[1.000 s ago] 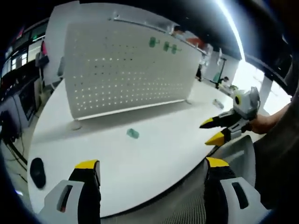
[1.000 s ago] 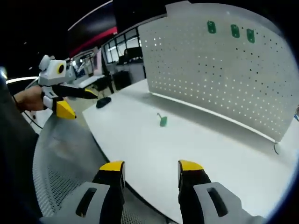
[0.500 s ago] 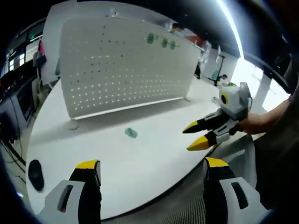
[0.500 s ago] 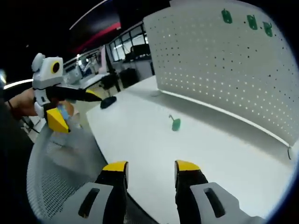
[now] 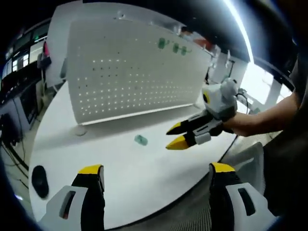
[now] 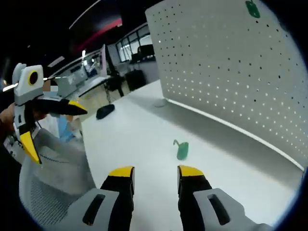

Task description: Insert the hook assembly into the mounting plate slot until the hook locks in place.

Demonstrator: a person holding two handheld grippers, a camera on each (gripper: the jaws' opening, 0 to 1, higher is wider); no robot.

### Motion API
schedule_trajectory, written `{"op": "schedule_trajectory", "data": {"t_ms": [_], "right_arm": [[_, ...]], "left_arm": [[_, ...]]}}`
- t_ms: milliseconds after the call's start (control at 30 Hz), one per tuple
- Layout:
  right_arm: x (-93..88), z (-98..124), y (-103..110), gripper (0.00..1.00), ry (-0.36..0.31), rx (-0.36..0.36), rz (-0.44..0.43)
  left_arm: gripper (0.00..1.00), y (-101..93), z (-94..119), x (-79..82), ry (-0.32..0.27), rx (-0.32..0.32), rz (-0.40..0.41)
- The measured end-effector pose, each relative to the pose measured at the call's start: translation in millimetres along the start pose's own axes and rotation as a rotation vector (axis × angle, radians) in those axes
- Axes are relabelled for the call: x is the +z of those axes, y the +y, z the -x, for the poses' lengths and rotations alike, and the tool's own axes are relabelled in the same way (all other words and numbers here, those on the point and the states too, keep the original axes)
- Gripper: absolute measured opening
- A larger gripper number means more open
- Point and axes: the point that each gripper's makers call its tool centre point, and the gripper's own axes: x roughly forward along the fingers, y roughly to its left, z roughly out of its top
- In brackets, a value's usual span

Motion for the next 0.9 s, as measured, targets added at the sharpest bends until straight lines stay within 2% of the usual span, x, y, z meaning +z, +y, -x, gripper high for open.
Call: {"op": "schedule_trajectory", "data": {"t_ms": [67, 300, 433, 600, 733, 900], "right_arm": [[2.6, -8, -4, 0.33, 0.008, -0.004, 0.011], [-0.9, -36, -10, 0.3, 0.05, 0.007, -0.06], [-6.7, -49, -6, 0.28, 0.07, 0.027, -0.115], [-5.1, -62, 2, 0.26, 0.044, 0.06, -0.23], [-2.8, -70, 4, 0.26, 0.048, 0.06, -0.216], [-0.3, -72, -14, 0.26, 0.042, 0.015, -0.236]], "left_arm": [[0.91, 1.1, 0, 0.4, -0.002, 0.002, 0.006], [0.91, 8.8, -2, 1.7, -0.006, 0.01, 0.019], [0.91, 11.8, -3, 1.1, -0.003, 0.013, 0.025], [0.91, 15.4, -4, 1.0, -0.004, 0.019, 0.036], [0.91, 17.8, -5, -0.1, -0.002, 0.022, 0.041], [0.91, 19.7, -7, -0.1, 0.0, 0.022, 0.046]]}}
